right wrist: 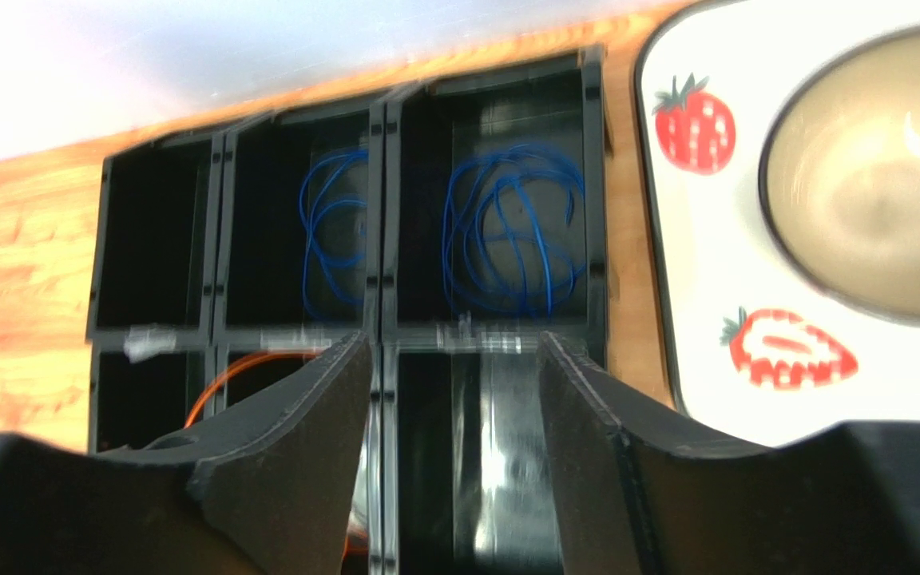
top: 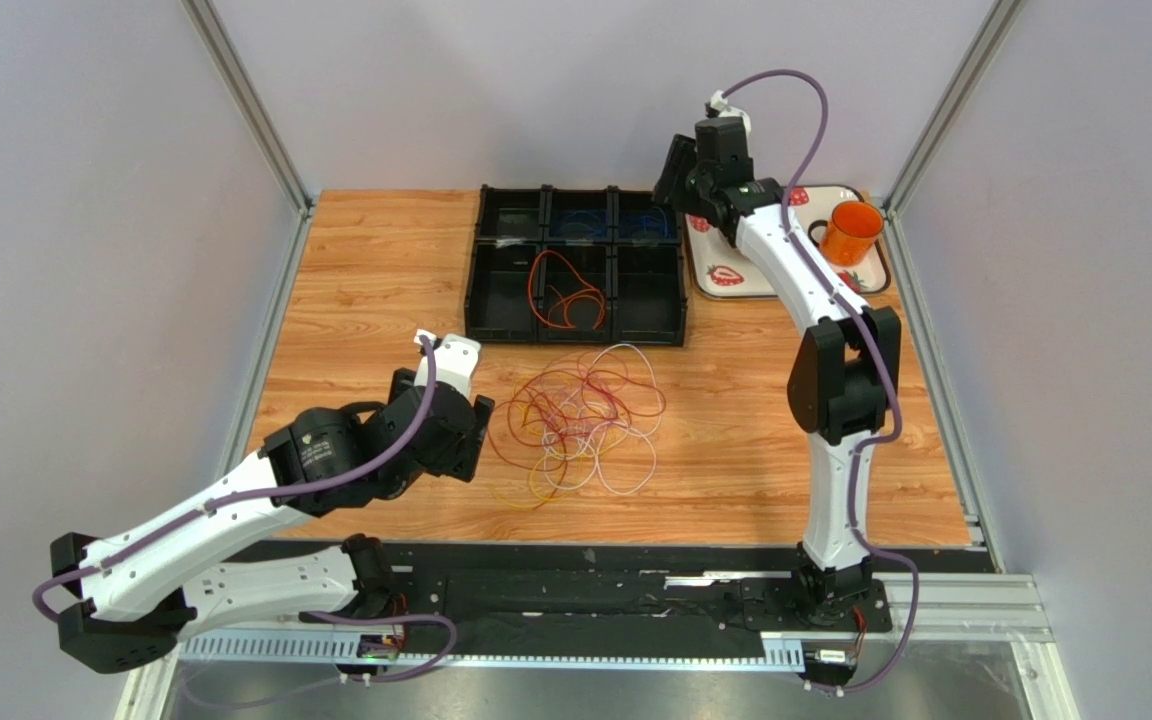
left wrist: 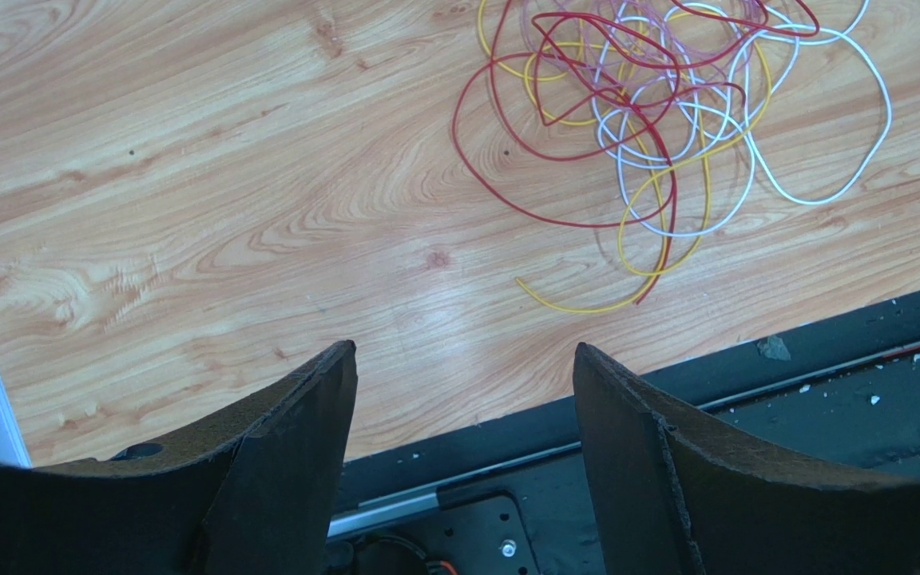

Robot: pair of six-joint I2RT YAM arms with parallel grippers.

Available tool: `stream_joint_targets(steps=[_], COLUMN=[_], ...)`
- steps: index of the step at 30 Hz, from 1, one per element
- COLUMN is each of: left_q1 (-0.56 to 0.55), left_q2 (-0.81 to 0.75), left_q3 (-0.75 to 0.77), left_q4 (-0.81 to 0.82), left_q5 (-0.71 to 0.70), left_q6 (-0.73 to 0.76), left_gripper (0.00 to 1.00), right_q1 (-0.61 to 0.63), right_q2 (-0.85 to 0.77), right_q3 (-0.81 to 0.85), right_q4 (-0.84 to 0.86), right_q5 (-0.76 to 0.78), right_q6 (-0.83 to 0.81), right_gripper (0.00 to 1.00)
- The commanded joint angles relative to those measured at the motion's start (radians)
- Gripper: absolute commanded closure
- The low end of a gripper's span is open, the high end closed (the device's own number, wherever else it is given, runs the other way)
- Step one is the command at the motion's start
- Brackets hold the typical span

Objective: Untangle the cables
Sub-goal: Place the cable in the bin.

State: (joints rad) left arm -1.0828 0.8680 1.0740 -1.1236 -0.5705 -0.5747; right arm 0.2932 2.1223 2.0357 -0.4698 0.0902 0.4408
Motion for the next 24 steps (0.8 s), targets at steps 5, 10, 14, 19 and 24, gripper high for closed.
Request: stream_joint_targets(steps=[5, 10, 14, 19, 24], left_q1=[0.004, 0.004, 0.004, 0.004, 0.004], left_q2=[0.003, 0.02, 0.064, 0.137, 0.268], left_q3=[0.001, 0.001, 0.01, -0.045, -0.135], left_q4=[0.01, 0.004, -0.011, 0.129, 0.28], left_q5=[-0.017, -0.019, -0.032, 0.027, 0.086], left_q6=[0.001, -0.01, -0.052, -0.114, -0.185], left_gripper=[0.25, 0.25, 0.25, 0.27, 0.31], right_q1=[0.026, 0.081, 0.171, 0.26, 0.284], right_q2=[-0.264, -0.407, -0.554, -0.699, -0.87], right_q3=[-0.293, -0.521, -0.704, -0.955, -1.124], right_q4=[0.053, 0.056, 0.06, 0.077, 0.072], right_q5=[-0.055, -0.093, -0.109, -0.106, -0.093], right_q6=[0.061, 0.09, 0.091, 0.102, 0.108], right_gripper=[0.45, 0.46, 0.46, 0.46, 0.46])
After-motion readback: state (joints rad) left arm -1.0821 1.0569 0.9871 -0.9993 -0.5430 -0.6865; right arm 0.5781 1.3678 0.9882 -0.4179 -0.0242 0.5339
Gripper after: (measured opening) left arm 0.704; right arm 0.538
